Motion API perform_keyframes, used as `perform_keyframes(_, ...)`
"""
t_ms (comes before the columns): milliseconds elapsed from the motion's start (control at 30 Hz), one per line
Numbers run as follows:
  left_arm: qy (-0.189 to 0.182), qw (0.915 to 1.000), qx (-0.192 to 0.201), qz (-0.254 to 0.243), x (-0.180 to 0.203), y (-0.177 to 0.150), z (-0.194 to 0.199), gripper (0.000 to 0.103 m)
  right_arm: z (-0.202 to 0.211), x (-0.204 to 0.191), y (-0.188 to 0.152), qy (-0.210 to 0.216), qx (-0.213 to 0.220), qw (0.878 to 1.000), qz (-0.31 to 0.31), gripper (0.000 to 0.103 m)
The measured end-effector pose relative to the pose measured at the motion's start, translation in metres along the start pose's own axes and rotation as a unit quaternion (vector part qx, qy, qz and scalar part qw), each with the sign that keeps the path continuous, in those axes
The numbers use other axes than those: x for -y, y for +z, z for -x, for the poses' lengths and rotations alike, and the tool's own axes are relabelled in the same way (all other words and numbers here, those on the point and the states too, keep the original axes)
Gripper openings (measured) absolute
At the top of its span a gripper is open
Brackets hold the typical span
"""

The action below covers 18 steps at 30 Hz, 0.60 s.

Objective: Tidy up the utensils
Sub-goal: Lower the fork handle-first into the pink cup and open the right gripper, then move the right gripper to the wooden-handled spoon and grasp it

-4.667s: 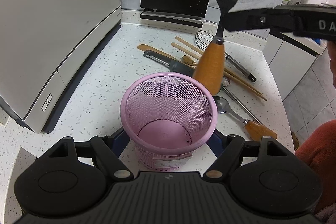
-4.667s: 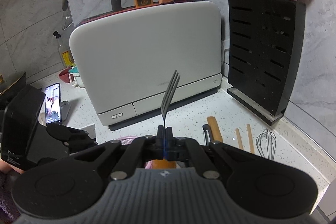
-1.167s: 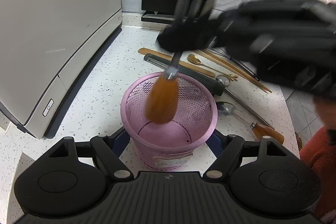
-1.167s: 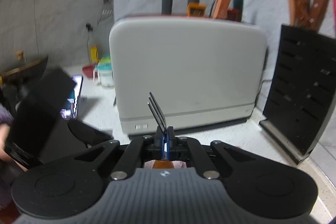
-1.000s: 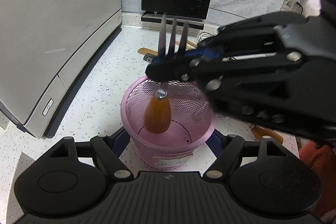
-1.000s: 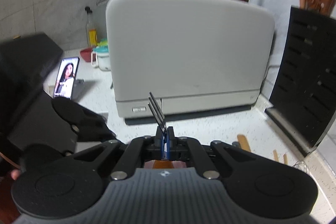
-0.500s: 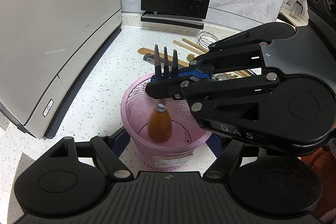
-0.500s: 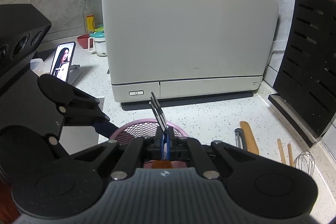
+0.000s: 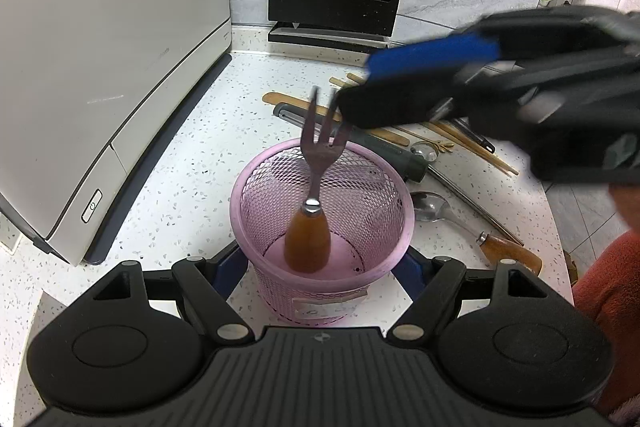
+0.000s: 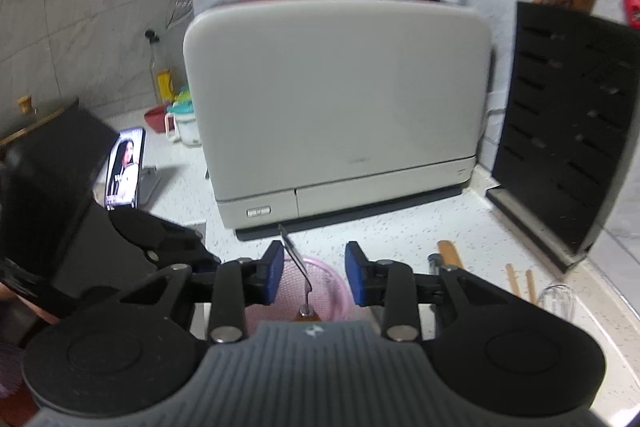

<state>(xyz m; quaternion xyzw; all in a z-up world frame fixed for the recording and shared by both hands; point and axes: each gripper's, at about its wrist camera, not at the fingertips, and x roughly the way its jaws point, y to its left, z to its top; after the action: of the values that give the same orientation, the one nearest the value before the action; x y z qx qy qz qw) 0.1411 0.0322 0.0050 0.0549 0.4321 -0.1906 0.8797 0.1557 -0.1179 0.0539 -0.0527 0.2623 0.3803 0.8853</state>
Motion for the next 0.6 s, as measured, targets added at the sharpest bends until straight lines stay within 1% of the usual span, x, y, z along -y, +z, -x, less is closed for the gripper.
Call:
perform_keyframes(100,0.000,1.0000,-0.001,0.001,0.000,0.000,0.000,0.089,0.015,0.006,0.003,-0.014,0.006,1.000,-0.017,0.034)
perform_keyframes(233,0.001,1.0000,-0.001,0.001,-0.001,0.001,0.001,0.089,0.023,0.021,0.000,-0.050,-0.018,0.996,-0.066,0.034)
perform_keyframes(333,-0.001,1.0000,-0.001,-0.001,-0.001,0.001,0.001,0.089,0.022,0.030,-0.009,-0.079,-0.040,0.993,-0.082,0.034)
perform_keyframes(433,-0.005,1.0000,-0.002,-0.005,0.001,0.000,0.001,0.089,0.013,0.034,-0.020,-0.096,-0.081,0.989,-0.074,0.034)
perform_keyframes(533,-0.013,0.9998,-0.003,-0.011,0.003,-0.001,0.001,0.089,0.003,0.037,-0.028,-0.087,-0.135,0.984,-0.079,0.031)
perform_keyframes(600,-0.018,0.9997,-0.005,-0.015,0.005,-0.001,0.001,0.089,0.000,0.034,-0.034,-0.086,-0.161,0.981,-0.073,0.030)
